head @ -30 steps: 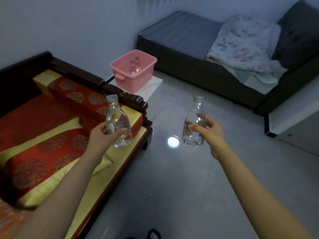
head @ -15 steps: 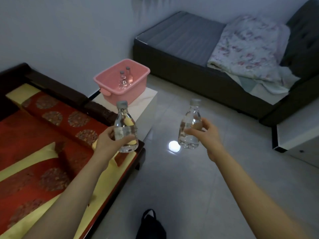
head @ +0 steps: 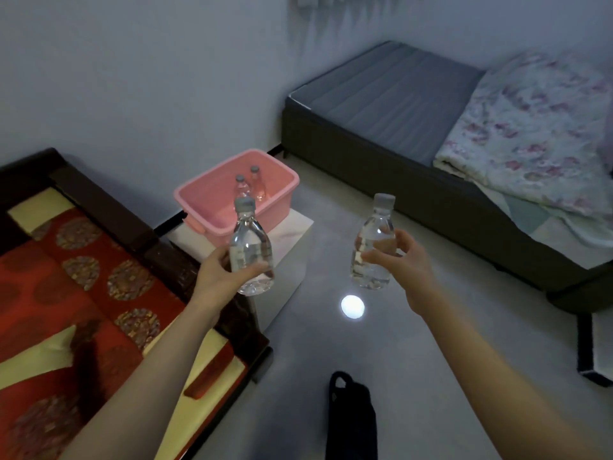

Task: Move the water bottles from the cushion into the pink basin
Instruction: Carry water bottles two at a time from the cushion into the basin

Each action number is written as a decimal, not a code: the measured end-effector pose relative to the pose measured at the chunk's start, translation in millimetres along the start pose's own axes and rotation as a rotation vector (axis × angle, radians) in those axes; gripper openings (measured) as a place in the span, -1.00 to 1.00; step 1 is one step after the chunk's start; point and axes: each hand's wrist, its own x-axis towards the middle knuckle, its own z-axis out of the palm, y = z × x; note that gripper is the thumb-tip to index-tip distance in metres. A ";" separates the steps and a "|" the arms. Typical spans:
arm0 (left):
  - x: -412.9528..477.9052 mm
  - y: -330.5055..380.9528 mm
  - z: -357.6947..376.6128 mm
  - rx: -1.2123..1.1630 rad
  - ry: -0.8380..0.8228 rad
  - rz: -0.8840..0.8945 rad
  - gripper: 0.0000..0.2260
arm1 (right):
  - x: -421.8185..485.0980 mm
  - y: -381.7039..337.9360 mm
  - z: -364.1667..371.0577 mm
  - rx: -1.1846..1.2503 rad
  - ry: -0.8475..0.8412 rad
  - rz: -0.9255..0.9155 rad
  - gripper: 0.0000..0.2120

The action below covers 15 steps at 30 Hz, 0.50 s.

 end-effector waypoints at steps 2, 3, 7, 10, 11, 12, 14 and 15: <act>25.3 4.9 16.9 -0.021 0.057 -0.003 -0.63 | 45.1 -9.0 -3.3 0.012 -0.056 -0.008 -0.37; 35.9 7.0 23.1 -0.022 0.086 -0.004 -0.62 | 64.4 -14.1 -3.9 0.011 -0.082 -0.009 -0.35; 80.8 14.3 46.0 -0.040 0.226 -0.035 -0.59 | 147.5 -38.0 -6.0 -0.076 -0.207 -0.058 -0.49; 103.4 14.0 51.5 -0.066 0.335 -0.063 -0.54 | 194.4 -50.2 -1.2 -0.105 -0.248 -0.080 -0.58; 111.1 14.0 53.0 -0.074 0.367 -0.075 -0.52 | 210.6 -52.8 1.9 -0.117 -0.274 -0.081 -0.57; 116.4 14.6 53.6 -0.084 0.387 -0.083 -0.47 | 224.1 -54.5 5.6 -0.123 -0.295 -0.079 -0.56; 127.3 14.9 53.6 -0.105 0.426 -0.096 -0.39 | 248.4 -58.1 14.7 -0.124 -0.323 -0.070 -0.57; 134.0 15.3 52.4 -0.113 0.448 -0.097 -0.39 | 260.4 -60.1 21.3 -0.124 -0.338 -0.068 -0.58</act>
